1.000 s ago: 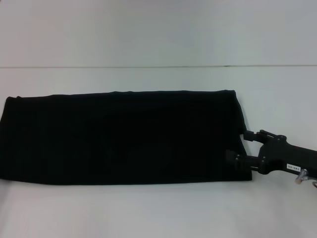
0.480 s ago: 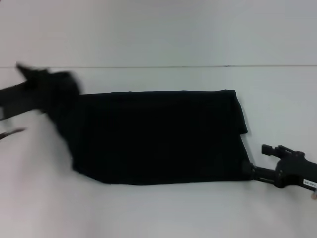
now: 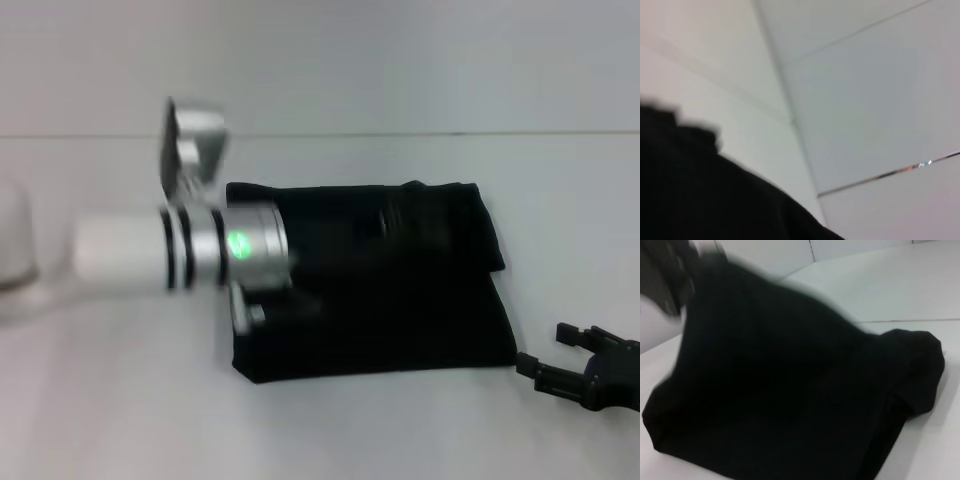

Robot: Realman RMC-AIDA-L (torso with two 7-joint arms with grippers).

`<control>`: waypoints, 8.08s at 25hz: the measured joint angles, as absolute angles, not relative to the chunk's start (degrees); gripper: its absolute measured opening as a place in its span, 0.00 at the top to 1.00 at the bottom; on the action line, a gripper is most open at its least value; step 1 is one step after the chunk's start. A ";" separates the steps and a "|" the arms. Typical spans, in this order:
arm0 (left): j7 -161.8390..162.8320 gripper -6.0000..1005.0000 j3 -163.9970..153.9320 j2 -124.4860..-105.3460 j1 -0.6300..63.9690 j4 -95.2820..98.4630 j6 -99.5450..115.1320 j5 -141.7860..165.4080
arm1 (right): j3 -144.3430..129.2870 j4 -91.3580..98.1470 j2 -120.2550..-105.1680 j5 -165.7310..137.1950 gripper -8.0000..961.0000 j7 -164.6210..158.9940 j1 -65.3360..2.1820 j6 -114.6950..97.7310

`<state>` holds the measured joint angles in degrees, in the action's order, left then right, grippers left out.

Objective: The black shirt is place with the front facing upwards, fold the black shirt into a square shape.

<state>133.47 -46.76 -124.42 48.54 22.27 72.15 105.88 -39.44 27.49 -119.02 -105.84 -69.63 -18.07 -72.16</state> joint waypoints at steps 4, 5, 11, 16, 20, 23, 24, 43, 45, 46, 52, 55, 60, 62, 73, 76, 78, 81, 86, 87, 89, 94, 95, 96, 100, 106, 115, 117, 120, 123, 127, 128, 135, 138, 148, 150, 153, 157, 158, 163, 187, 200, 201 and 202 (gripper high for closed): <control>126.52 0.96 -48.09 -124.57 48.30 9.04 65.78 101.05 | -38.49 27.49 -118.87 -105.88 0.03 -69.66 -17.47 -72.87; 125.13 0.96 -48.12 -124.60 48.01 7.74 64.96 100.29 | -38.33 27.49 -118.87 -105.88 0.03 -69.66 -17.47 -72.87; 122.54 0.96 -48.07 -124.63 47.26 6.11 64.34 96.54 | -37.55 27.47 -119.12 -105.82 0.03 -71.07 -18.80 -72.03; 122.36 0.96 -48.12 -124.65 48.63 5.15 64.71 93.97 | -37.62 27.36 -119.49 -106.12 0.03 -73.38 -20.59 -70.08; 122.21 0.96 -48.14 -124.67 51.11 5.50 65.48 89.92 | -37.80 26.62 -119.57 -106.21 0.03 -73.54 -21.44 -69.41; 122.32 0.96 -48.16 -124.69 53.33 5.78 66.16 87.53 | -37.82 26.28 -119.56 -106.23 0.03 -73.59 -21.72 -69.41; 122.41 0.96 -48.16 -124.69 53.96 5.74 66.56 87.10 | -37.81 26.13 -119.56 -106.24 0.03 -73.60 -21.79 -69.37; 117.01 0.95 -46.85 -124.72 55.40 -1.77 67.48 87.11 | -36.81 19.22 -120.12 -105.82 0.03 -74.18 -32.41 -60.27; 117.00 0.95 -46.84 -124.72 55.42 -1.59 68.09 87.11 | -36.59 18.44 -120.16 -105.74 0.03 -74.24 -34.04 -58.78; 117.00 0.95 -46.84 -124.72 55.42 -1.44 68.43 87.11 | -36.48 17.99 -120.17 -105.51 0.03 -74.39 -34.88 -57.80; 116.87 0.95 -46.87 -124.71 55.38 -1.11 70.60 87.11 | -36.37 16.90 -120.29 -100.34 0.03 -74.76 -38.09 -53.53; 116.61 0.95 -47.06 -124.71 55.33 -1.11 70.91 87.10 | -36.37 16.89 -120.27 -95.91 0.03 -74.63 -38.46 -52.91; 116.22 0.95 -47.23 -124.71 55.74 -1.16 71.03 87.12 | -36.35 17.34 -120.10 -91.98 0.03 -74.32 -38.52 -52.92; 116.12 0.95 -47.27 -124.71 56.14 -1.29 70.96 87.13 | -36.32 17.44 -120.05 -91.23 0.03 -74.31 -38.40 -52.91; 113.36 0.95 -46.90 -124.72 58.53 -6.23 65.34 87.19 | -35.58 17.57 -119.87 -90.05 0.03 -74.27 -36.86 -50.94; 112.50 0.95 -46.04 -124.72 58.49 -7.48 63.07 87.19 | -35.54 17.58 -119.88 -90.02 0.03 -74.27 -36.82 -48.88; 111.51 0.95 -44.61 -124.72 58.08 -8.07 62.46 87.19 | -35.32 17.58 -119.93 -90.00 0.03 -74.28 -36.82 -47.49; 109.66 0.95 -42.31 -124.72 57.31 -8.84 62.36 87.23 | -34.05 17.54 -120.03 -89.99 0.03 -74.36 -36.82 -45.94; 105.94 0.95 -39.92 -124.72 56.77 -10.22 62.80 87.31 | -30.35 17.14 -120.07 -89.99 0.03 -74.59 -36.30 -44.56; 105.06 0.94 -39.10 -124.71 56.53 -10.53 62.90 87.32 | -29.43 17.13 -120.07 -89.99 0.03 -74.69 -36.02 -44.44; 103.58 0.91 -37.92 -124.72 55.98 -11.10 62.96 87.34 | -27.57 17.12 -120.03 -89.99 0.03 -74.71 -35.30 -44.46; 102.85 0.73 -38.32 -124.71 53.98 -8.88 65.69 88.24 | -24.45 17.42 -119.71 -90.00 0.03 -74.81 -32.61 -48.24; 102.96 0.67 -38.61 -124.69 52.67 -6.80 67.70 89.21 | -24.20 17.58 -119.51 -90.00 0.03 -74.84 -31.76 -50.59; 103.27 0.60 -38.82 -124.71 51.16 -4.57 69.84 90.11 | -24.13 17.73 -119.19 -90.01 0.03 -74.84 -30.66 -54.04; 105.14 0.42 -39.91 -124.19 43.76 5.27 77.23 91.93 | -25.08 19.25 -117.63 -91.55 0.03 -74.43 -27.02 -70.06; 107.95 0.14 -42.51 -121.85 32.63 15.98 83.75 92.03 | -30.48 22.57 -118.69 -99.41 0.03 -72.88 -26.93 -77.90; 107.37 0.09 -43.03 -118.87 28.35 16.59 86.95 92.03 | -33.08 20.01 -119.83 -101.70 0.03 -71.72 -28.68 -64.03; 107.65 0.08 -43.03 -118.76 28.13 16.50 86.89 92.03 | -33.23 19.57 -119.82 -101.71 0.03 -71.87 -28.79 -61.06; 109.62 0.07 -43.01 -118.68 28.10 16.42 86.34 92.70 | -33.25 19.20 -119.80 -101.74 0.03 -72.42 -28.82 -58.49; 112.03 0.07 -43.04 -118.47 28.39 16.52 85.32 93.46 | -33.27 19.16 -119.79 -101.75 0.03 -73.32 -28.82 -57.27; 115.56 0.07 -43.00 -118.24 28.78 16.66 83.99 94.17 | -32.82 19.56 -119.69 -101.54 0.03 -73.53 -28.37 -57.80; 116.50 0.07 -42.99 -118.20 28.93 16.67 83.73 94.44 | -32.64 19.83 -119.65 -101.45 0.03 -73.53 -28.09 -58.47; 131.23 0.07 -43.28 -117.31 31.69 16.77 78.98 101.98 | -29.42 25.71 -119.47 -101.26 0.03 -69.93 -23.24 -74.15; 136.34 0.07 -43.56 -116.76 33.26 16.83 77.99 105.20 | -29.16 26.73 -119.15 -101.43 0.03 -66.24 -21.26 -81.28; 146.12 0.07 -45.11 -117.63 35.84 16.88 69.66 107.98 | -29.80 27.98 -119.08 -112.19 0.03 -58.68 -19.27 -88.97; 147.09 0.07 -45.18 -117.92 36.04 16.88 67.81 108.12 | -29.78 28.08 -119.22 -112.60 0.03 -58.51 -19.29 -88.71; 147.97 0.07 -45.21 -118.08 36.36 16.88 66.23 108.14 | -29.63 28.12 -119.32 -112.82 0.03 -58.39 -19.32 -88.37; 148.14 0.07 -45.81 -118.16 37.05 17.02 65.84 108.18 | -29.34 28.12 -119.28 -112.86 0.03 -58.36 -19.26 -88.31; 148.15 0.07 -45.88 -118.24 37.19 17.05 65.66 108.19 | -29.31 28.12 -119.26 -112.86 0.03 -58.36 -19.25 -88.30; 148.29 0.07 -46.32 -118.70 37.90 17.02 64.43 108.20 | -29.26 28.12 -119.31 -112.85 0.03 -58.37 -19.37 -88.03; 149.36 0.07 -51.05 -119.83 41.24 17.89 60.35 108.29 | -29.07 28.03 -119.36 -112.58 0.03 -58.71 -19.60 -87.82; 147.94 0.44 -52.76 -120.28 41.17 18.81 58.74 109.74 | -28.21 27.92 -119.44 -112.59 0.03 -58.71 -19.60 -88.19; 147.89 0.46 -52.87 -120.36 41.15 18.81 58.66 109.75 | -28.21 27.90 -119.44 -112.59 0.03 -58.71 -19.60 -88.22; 147.85 0.48 -52.97 -120.44 41.10 18.83 58.61 109.75 | -28.21 27.88 -119.44 -112.59 0.03 -58.71 -19.60 -88.24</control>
<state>147.85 -52.96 -120.44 41.10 18.83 58.61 109.75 -28.21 27.88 -119.44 -112.59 -58.71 -19.60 -88.24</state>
